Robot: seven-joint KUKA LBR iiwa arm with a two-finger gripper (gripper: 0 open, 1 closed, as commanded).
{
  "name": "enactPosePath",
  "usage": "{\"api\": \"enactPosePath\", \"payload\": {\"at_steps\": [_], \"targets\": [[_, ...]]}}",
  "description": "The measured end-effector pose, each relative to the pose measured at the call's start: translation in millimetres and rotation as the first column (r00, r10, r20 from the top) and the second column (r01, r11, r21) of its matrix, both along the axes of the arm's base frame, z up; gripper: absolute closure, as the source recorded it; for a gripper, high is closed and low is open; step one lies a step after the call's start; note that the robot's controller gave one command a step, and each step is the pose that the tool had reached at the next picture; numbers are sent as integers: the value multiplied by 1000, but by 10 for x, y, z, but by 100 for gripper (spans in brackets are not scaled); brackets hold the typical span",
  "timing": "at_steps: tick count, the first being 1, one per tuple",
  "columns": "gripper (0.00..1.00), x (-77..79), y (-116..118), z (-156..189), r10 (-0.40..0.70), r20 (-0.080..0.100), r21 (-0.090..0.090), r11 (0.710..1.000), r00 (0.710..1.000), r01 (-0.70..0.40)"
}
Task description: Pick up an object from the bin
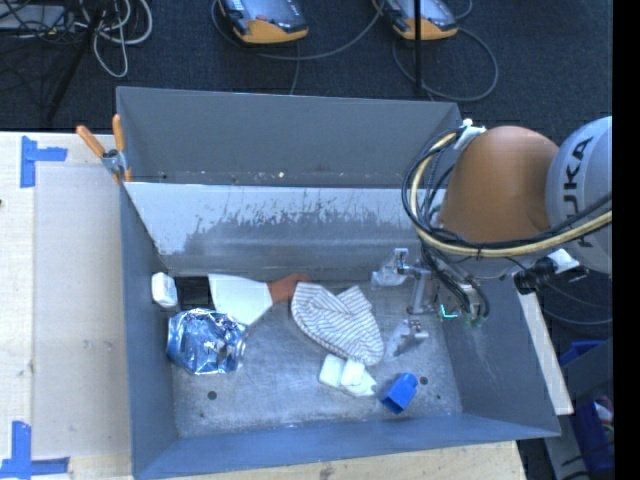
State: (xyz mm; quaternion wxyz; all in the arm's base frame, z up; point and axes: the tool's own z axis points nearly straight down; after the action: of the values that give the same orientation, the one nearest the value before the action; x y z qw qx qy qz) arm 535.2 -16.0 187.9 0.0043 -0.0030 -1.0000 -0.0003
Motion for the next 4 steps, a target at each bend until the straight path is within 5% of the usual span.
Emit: {"api": "enactPosePath", "payload": {"at_steps": [1, 3, 4], "targets": [[0, 17, 0, 39, 0, 8, 0, 1000, 1000, 0], [0, -407, 267, -808, 30, 6, 0, 1000, 1000, -30], [100, -345, 202, -1102, -89, -2, 3, 996, 996, 89]]}}
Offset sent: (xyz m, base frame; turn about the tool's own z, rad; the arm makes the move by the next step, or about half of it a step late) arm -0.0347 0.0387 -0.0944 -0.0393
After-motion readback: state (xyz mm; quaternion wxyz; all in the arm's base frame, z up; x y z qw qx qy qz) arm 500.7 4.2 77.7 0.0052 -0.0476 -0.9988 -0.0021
